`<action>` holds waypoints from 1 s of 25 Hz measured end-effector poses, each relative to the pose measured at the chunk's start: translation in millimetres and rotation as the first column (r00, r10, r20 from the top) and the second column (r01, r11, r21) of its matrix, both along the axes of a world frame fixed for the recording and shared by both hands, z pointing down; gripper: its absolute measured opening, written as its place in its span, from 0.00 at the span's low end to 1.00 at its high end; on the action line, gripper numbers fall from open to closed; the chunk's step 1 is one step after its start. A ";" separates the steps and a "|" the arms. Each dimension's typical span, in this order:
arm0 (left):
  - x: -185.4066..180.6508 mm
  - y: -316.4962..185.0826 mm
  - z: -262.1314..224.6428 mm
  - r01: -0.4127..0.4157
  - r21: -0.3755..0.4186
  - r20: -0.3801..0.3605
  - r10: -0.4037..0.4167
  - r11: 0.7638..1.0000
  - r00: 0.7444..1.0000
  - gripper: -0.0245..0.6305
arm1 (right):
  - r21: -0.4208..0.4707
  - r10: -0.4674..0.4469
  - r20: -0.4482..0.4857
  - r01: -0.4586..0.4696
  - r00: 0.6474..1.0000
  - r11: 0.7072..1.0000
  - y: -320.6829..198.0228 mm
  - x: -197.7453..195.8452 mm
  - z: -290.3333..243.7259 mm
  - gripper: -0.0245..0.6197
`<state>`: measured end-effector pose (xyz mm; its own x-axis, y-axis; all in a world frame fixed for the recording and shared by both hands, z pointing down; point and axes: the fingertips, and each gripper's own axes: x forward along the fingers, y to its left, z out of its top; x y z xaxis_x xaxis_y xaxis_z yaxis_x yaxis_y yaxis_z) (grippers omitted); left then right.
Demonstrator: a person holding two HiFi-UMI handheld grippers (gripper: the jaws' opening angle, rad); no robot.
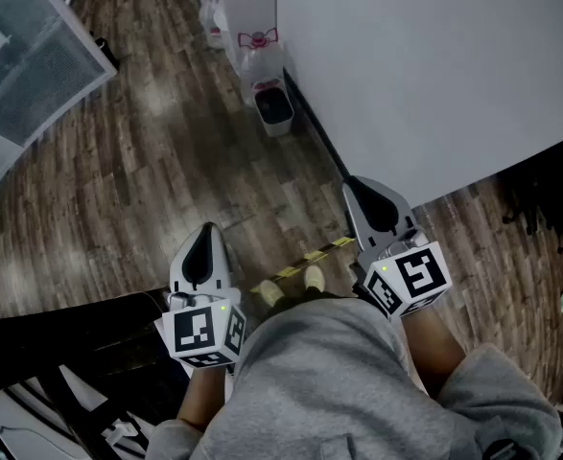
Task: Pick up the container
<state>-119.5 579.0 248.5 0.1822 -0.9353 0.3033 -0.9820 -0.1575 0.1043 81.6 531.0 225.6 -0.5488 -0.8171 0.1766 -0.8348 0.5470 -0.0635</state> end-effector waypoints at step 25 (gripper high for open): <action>-68.6 9.9 13.0 0.027 -0.007 -0.003 -0.027 1.000 1.000 0.06 | 0.026 -0.058 0.001 0.058 0.998 0.998 24.7 -81.9 -0.7 0.09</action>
<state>-188.2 588.9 261.5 0.1582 -0.9377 0.3093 -0.9855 -0.1307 0.1078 -0.3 555.7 225.0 -0.5955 -0.7883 0.1548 -0.8016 0.5957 -0.0497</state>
